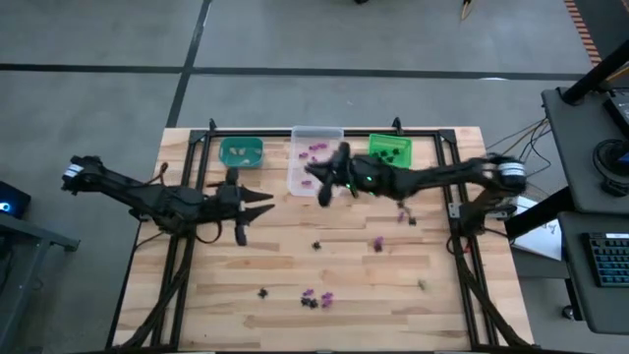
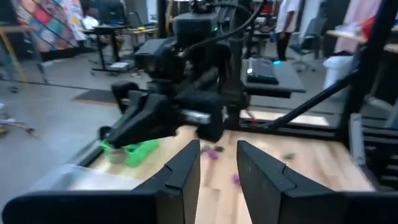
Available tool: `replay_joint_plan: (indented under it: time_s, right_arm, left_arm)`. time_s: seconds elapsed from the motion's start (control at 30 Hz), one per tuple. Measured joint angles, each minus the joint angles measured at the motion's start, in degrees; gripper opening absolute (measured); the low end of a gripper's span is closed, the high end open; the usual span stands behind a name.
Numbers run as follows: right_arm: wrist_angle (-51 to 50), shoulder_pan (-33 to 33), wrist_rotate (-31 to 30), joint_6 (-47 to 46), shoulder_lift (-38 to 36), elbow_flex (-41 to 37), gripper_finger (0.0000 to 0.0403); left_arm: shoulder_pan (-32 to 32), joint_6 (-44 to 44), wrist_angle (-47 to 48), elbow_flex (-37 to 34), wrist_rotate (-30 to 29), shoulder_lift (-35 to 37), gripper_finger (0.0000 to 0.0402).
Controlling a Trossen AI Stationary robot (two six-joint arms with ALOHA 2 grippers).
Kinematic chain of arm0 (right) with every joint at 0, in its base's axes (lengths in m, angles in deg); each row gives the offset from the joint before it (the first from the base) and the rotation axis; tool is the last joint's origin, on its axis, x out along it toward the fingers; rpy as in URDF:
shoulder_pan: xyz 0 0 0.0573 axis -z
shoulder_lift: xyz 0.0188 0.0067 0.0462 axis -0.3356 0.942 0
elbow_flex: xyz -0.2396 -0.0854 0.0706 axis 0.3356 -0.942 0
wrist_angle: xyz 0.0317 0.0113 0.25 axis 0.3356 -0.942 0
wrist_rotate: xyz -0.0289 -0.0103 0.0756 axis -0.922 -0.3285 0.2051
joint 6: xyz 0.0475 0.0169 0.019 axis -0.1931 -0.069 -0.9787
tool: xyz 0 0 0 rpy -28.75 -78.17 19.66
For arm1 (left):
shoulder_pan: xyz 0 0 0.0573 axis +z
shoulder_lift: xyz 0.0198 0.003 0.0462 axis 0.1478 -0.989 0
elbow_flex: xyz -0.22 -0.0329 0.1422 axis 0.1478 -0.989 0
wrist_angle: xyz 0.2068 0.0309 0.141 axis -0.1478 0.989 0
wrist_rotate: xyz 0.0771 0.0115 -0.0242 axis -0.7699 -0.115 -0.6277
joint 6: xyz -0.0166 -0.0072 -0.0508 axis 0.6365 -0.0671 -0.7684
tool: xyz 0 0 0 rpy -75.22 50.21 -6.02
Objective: Sort Halloween decoration
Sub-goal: Put the white skull toy into the light blue bin
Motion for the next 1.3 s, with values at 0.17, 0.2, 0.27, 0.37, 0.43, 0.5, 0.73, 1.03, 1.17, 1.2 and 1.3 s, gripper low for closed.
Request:
replay_joint_plan:
  time_s: [0.17,0.2,0.27,0.37,0.43,0.5,0.73,1.03,1.17,1.2,1.3]
  right_arm:
    - [11.4,5.9,4.7,2.1,13.9,10.1,0.0013]
    - [11.5,6.9,5.9,1.4,16.8,13.1,0.0013]
    - [11.6,8.7,7.6,0.0,22.6,19.5,0.0013]
    - [11.5,10.7,10.0,-2.2,30.8,29.2,0.0013]
    - [10.5,11.9,11.2,-4.4,35.3,35.3,0.0013]
    - [8.2,12.9,11.7,-6.3,39.2,40.7,0.0013]
    - [-2.3,14.1,12.1,-9.4,48.6,55.3,0.0013]
    - [-10.1,14.2,11.6,-8.8,53.9,64.1,0.0013]
    - [-11.1,14.2,11.8,-7.8,53.9,64.4,0.0013]
    - [-11.2,14.2,12.0,-7.7,53.9,64.4,0.0013]
    - [-11.5,14.2,12.2,-7.7,53.9,64.3,0.0013]
  left_arm:
    - [0.0,4.0,0.4,-0.1,-3.4,2.6,0.0088]
    - [0.0,4.9,0.4,-0.1,-4.0,3.3,0.0088]
    - [0.0,6.5,0.4,-0.1,-5.0,4.7,0.0088]
    - [0.0,7.7,1.0,-0.1,-5.3,7.2,0.0088]
    - [0.0,7.8,1.7,-0.1,-5.4,8.8,0.0088]
    - [0.0,7.3,2.9,-0.1,-5.4,10.0,0.0088]
    - [0.0,5.4,5.9,-0.3,-5.3,11.3,0.0088]
    - [0.0,4.9,5.9,-0.3,-5.3,9.9,0.0088]
    - [0.0,4.7,5.8,-0.4,-5.3,9.1,0.0088]
    - [0.0,4.7,5.7,-0.4,-5.3,8.9,0.0088]
    - [0.0,4.7,4.8,-0.4,-5.3,8.4,0.0088]
